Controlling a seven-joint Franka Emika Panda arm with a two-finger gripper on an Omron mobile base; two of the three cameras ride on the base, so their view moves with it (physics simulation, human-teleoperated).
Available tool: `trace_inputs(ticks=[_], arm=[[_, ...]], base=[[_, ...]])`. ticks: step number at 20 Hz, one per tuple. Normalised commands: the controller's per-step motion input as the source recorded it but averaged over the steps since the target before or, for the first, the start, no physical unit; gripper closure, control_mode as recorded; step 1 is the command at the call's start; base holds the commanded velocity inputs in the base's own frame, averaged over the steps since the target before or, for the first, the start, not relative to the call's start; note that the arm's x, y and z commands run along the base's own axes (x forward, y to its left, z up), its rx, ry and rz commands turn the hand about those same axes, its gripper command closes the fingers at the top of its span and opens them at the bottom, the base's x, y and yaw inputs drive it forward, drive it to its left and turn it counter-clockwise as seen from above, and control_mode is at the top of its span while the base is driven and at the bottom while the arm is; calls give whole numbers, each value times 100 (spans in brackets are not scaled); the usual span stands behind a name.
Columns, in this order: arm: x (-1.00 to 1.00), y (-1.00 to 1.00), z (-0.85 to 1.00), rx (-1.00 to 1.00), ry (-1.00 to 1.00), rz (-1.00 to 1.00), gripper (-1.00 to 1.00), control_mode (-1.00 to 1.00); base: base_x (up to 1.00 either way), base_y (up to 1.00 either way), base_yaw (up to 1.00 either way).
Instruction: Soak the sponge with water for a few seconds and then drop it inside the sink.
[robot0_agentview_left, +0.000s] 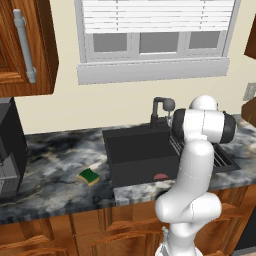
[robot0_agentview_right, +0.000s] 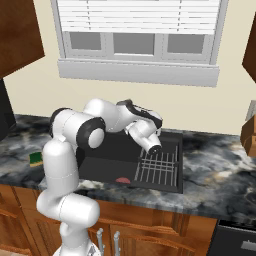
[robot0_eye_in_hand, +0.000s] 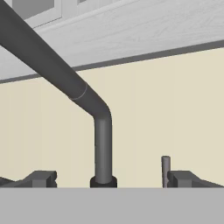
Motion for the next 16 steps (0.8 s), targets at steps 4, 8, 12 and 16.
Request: trace_inputs(ticks=[4, 8, 12, 16], arm=[[11, -6, -6, 0, 0, 0, -100, -100], [10, -7, -9, 0, 0, 0, -100, -100], [7, -1, -5, 0, 0, 0, -100, -100], [19, 0, -12, 0, 0, 0, -100, -100]], base=[[0, 0, 0], [0, 0, 0], [0, 0, 0], [0, 0, 0]])
